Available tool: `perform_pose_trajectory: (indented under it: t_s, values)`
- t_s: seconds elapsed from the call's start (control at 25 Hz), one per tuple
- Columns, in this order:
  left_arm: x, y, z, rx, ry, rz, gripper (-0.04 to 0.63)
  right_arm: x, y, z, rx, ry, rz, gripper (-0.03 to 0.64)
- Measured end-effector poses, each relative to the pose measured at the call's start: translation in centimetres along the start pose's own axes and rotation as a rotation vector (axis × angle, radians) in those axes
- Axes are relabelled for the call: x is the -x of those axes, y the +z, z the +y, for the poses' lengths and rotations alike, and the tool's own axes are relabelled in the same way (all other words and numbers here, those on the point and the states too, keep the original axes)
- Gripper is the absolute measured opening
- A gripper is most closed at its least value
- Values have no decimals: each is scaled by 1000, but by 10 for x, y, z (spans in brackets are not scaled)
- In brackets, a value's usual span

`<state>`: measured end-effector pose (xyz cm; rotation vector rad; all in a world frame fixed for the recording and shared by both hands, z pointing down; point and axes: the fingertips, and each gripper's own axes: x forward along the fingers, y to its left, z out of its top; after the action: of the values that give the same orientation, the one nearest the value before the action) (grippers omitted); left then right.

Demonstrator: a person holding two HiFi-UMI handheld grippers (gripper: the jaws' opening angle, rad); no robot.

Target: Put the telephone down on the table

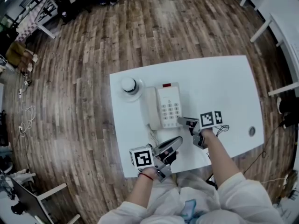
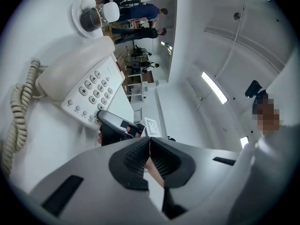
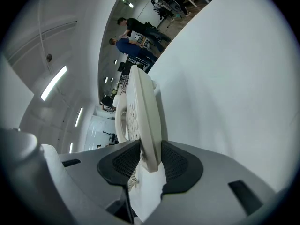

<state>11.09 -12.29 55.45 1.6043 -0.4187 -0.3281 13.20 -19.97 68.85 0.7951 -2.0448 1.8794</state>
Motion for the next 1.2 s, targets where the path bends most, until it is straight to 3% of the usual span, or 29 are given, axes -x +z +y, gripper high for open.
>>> perform_pose_trajectory:
  t_s: [0.2, 0.28, 0.44, 0.92, 1.2]
  values:
    - [-2, 2, 1, -17, 1, 47, 2, 1, -1, -14, 50, -134, 0, 155]
    - [-4, 1, 4, -23, 3, 87, 2, 3, -1, -19, 93, -191, 4, 118]
    - [-7, 0, 8, -11, 10, 139, 2, 2, -2, -19, 102, -214, 3, 118]
    - [-6, -6, 3, 19, -1, 192, 0, 2, -2, -15, 116, -275, -12, 120]
    - [-2, -5, 19, 6, 83, 208, 0, 8, -1, -16, 196, -356, -15, 103]
